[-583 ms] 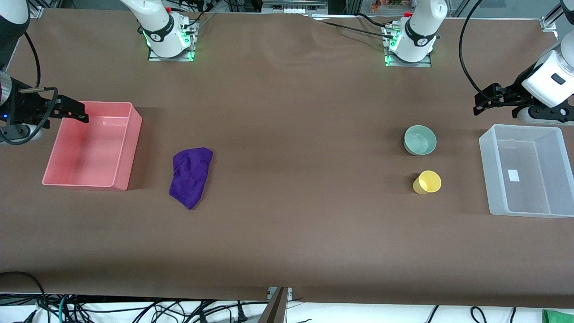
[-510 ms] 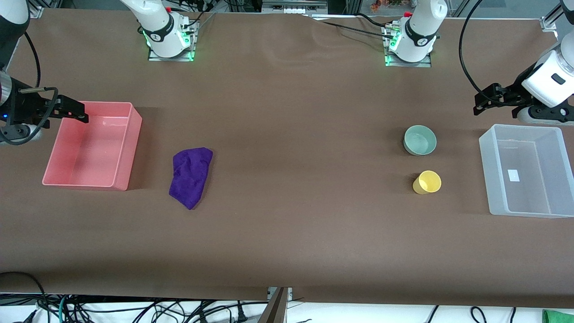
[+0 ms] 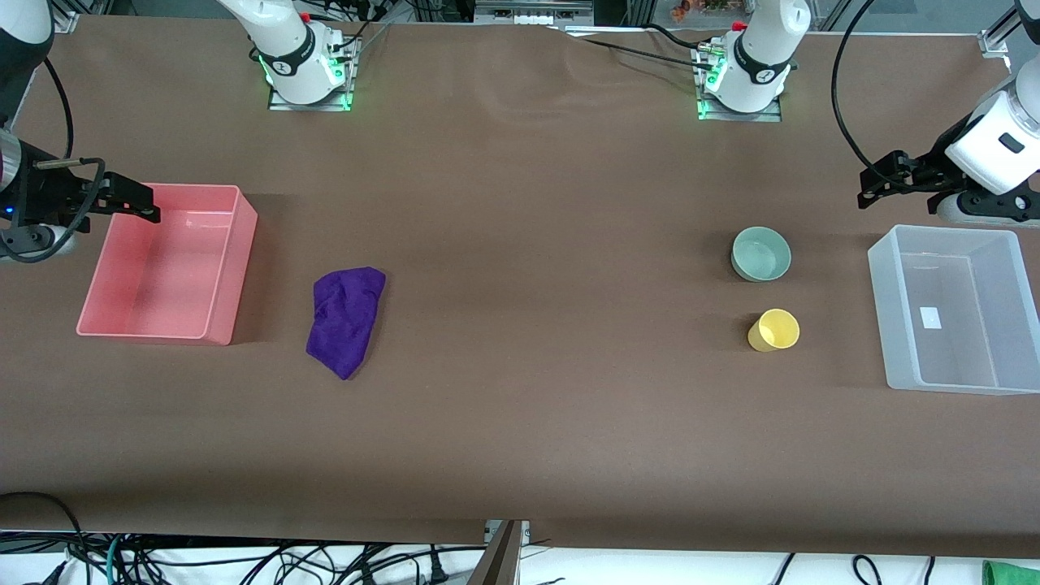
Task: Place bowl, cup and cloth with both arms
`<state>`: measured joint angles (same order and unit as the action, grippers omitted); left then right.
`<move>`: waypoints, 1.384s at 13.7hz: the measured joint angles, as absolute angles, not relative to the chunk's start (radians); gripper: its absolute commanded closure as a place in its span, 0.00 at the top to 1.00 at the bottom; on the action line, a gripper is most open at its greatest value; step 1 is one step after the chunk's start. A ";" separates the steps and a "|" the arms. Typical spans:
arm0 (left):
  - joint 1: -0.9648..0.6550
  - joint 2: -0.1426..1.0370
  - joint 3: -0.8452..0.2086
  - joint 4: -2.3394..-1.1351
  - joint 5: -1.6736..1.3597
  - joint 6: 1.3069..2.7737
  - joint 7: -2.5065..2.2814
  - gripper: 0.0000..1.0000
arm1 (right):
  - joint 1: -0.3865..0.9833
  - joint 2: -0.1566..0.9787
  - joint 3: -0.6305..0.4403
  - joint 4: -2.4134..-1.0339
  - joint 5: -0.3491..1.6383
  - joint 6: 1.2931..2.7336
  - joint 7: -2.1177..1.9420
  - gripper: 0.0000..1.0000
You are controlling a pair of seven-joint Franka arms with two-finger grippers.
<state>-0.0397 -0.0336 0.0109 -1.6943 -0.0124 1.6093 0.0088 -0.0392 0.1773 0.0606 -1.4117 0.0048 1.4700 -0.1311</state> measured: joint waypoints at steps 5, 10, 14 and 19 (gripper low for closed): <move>-0.040 -0.034 0.011 -1.694 -0.012 1.605 0.009 1.00 | -0.039 0.177 0.061 -1.412 0.005 1.471 -0.131 1.00; -0.040 -0.030 0.011 -1.696 -0.012 1.582 0.009 1.00 | -0.039 0.177 0.061 -1.412 0.005 1.471 -0.131 1.00; -0.021 0.026 0.015 -1.716 -0.030 1.481 0.009 1.00 | -0.039 0.177 0.060 -1.412 0.005 1.471 -0.131 1.00; -0.007 0.150 0.015 -1.820 -0.050 1.636 0.015 1.00 | -0.039 0.202 0.060 -1.418 0.000 1.490 -0.131 1.00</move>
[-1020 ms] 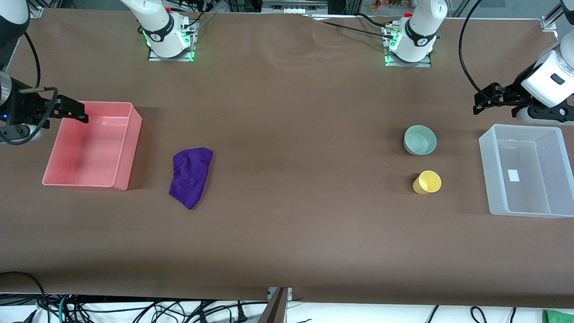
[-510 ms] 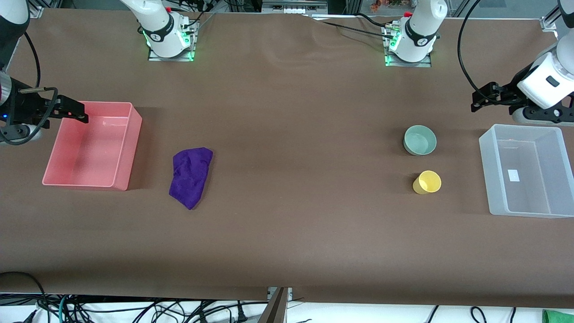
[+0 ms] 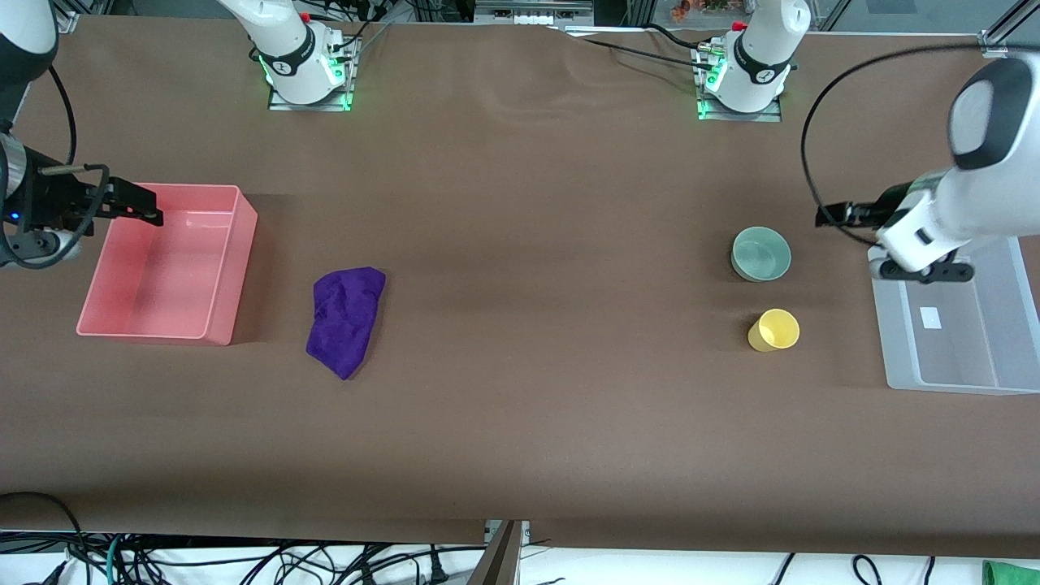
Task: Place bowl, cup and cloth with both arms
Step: 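Reach the right gripper to the purple cloth while the left gripper reaches the green bowl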
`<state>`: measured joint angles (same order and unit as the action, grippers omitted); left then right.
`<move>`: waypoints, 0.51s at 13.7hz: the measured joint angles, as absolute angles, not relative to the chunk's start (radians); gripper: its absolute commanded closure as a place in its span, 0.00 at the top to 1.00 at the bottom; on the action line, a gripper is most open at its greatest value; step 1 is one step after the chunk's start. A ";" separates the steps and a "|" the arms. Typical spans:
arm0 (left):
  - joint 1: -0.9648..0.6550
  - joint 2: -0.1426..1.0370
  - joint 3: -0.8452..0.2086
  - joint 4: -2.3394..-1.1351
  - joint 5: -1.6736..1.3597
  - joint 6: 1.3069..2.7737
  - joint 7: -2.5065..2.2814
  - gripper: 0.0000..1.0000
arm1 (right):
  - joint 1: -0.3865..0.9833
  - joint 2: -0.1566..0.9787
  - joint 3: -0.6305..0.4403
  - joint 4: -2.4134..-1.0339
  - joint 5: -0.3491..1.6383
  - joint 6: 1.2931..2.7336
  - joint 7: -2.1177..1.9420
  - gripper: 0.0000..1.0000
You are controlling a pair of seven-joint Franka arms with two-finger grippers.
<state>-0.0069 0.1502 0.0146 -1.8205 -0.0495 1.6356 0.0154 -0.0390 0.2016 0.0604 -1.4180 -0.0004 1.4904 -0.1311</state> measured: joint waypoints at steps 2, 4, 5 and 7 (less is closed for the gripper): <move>-0.006 0.153 0.014 -1.935 -0.050 1.789 0.056 1.00 | -0.036 0.219 0.062 -1.469 -0.035 1.543 -0.131 1.00; 0.012 0.153 0.015 -2.055 -0.058 1.955 0.145 1.00 | -0.035 0.233 0.067 -1.558 -0.041 1.632 -0.131 1.00; 0.035 0.153 0.016 -2.116 -0.092 2.049 0.216 1.00 | -0.034 0.238 0.080 -1.605 -0.041 1.689 -0.118 1.00; 0.081 0.155 0.017 -2.242 -0.195 2.227 0.378 1.00 | -0.031 0.245 0.125 -1.700 -0.041 1.813 0.005 1.00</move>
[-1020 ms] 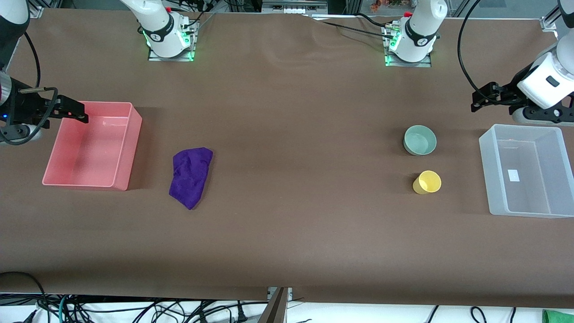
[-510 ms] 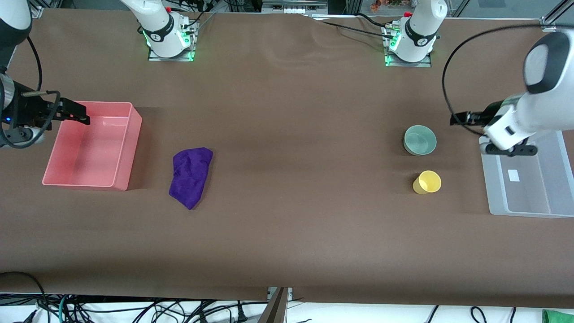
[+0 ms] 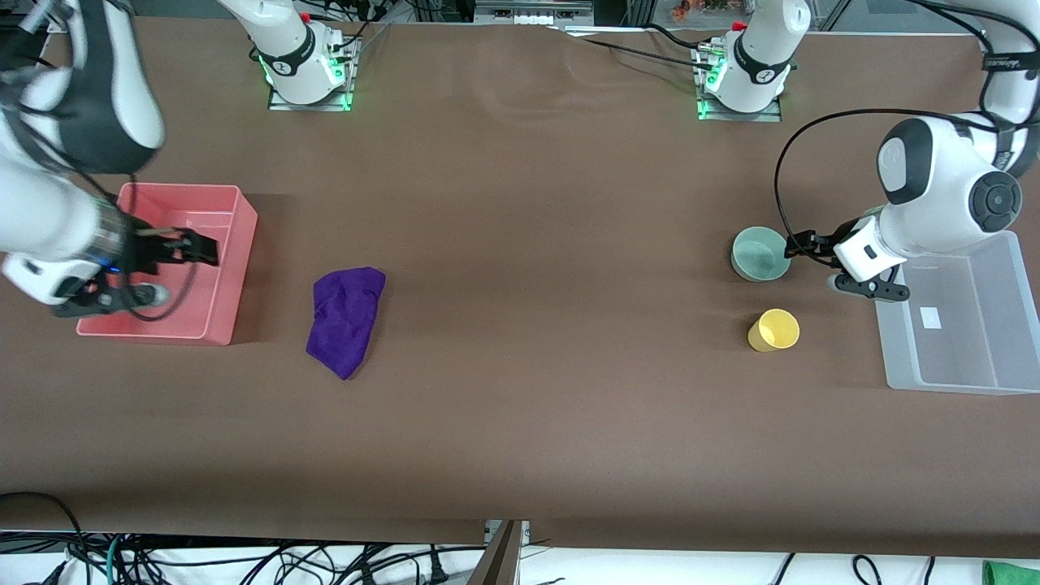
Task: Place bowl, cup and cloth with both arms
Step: 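Reach the right gripper to the purple cloth while the left gripper reaches the green bowl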
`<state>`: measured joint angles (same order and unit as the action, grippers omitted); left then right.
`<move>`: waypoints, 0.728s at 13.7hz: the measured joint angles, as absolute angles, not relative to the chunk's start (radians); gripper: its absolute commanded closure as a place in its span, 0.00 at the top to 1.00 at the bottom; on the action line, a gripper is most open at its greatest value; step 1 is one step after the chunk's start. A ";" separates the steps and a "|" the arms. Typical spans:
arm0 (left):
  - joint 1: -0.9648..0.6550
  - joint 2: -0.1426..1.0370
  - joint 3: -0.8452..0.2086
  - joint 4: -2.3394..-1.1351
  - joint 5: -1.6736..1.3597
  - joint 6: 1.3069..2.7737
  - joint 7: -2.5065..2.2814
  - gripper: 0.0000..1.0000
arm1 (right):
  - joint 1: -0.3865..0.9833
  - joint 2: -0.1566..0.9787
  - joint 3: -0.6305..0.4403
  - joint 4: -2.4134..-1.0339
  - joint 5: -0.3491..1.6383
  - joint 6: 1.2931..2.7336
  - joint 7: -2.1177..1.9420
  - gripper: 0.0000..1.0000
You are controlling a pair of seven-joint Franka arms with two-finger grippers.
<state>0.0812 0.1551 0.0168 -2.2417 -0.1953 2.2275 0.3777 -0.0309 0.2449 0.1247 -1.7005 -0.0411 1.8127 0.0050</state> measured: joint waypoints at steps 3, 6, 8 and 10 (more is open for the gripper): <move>0.110 0.185 0.018 -2.371 -0.286 2.417 0.569 0.69 | -0.018 0.266 0.199 -1.849 -0.044 2.021 0.173 1.00; 0.111 0.238 0.017 -2.396 -0.337 2.476 0.631 0.29 | 0.011 0.342 0.218 -1.934 -0.048 2.185 0.287 1.00; 0.111 0.275 0.012 -2.396 -0.337 2.486 0.635 0.00 | 0.031 0.391 0.218 -1.972 -0.054 2.282 0.319 1.00; 0.110 0.302 0.010 -2.390 -0.337 2.501 0.637 0.00 | 0.042 0.433 0.219 -1.991 -0.055 2.350 0.322 1.00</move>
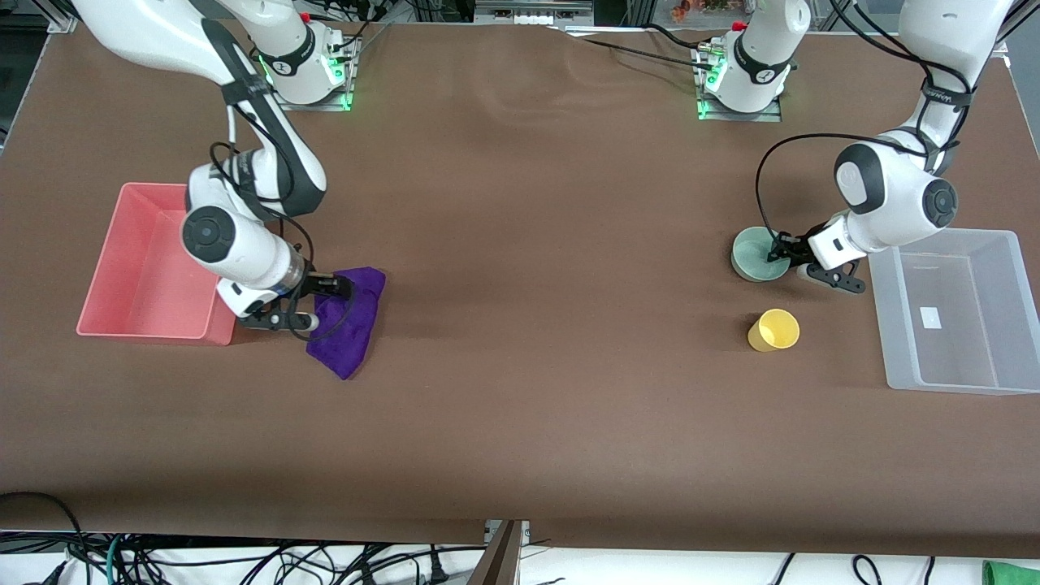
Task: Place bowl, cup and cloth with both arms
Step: 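Reach the right gripper to the purple cloth while the left gripper reaches the green bowl, then grasp the cloth with the right gripper while the left gripper lifts the bowl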
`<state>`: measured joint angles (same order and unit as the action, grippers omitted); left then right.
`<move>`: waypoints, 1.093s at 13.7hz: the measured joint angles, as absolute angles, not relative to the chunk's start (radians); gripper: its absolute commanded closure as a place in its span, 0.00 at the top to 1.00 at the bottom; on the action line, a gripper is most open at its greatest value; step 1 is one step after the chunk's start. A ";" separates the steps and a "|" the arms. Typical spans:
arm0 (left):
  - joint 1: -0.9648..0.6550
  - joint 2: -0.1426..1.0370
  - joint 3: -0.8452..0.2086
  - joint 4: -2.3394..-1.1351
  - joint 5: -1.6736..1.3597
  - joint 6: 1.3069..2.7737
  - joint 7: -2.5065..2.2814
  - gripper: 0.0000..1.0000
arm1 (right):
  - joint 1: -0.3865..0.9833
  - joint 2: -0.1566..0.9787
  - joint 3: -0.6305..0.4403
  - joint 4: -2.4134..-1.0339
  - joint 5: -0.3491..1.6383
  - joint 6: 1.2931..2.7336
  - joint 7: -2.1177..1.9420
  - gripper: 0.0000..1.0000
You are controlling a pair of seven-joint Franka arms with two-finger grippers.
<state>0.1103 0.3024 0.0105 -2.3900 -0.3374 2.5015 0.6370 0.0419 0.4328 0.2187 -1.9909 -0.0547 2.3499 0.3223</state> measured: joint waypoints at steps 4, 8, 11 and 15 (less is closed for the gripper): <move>0.110 0.310 0.011 -2.338 -0.337 2.466 0.638 0.00 | 0.059 0.503 0.219 -2.023 -0.055 2.479 0.324 0.96; 0.116 0.308 0.046 -2.149 -0.333 2.160 0.638 0.00 | 0.060 0.521 0.219 -2.040 -0.055 2.513 0.324 0.00; 0.137 0.310 0.116 -1.921 -0.219 1.871 0.641 0.00 | 0.060 0.521 0.219 -2.040 -0.055 2.513 0.324 0.00; 0.223 0.429 0.132 -1.566 -0.029 1.666 0.744 0.00 | 0.061 0.516 0.219 -2.035 -0.058 2.509 0.324 0.00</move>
<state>0.2232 0.4287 0.1317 -1.5657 -0.0294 1.6658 0.7439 0.0606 0.5155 0.2191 -2.0351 -0.0577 2.5090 0.3243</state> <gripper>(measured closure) 0.969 0.907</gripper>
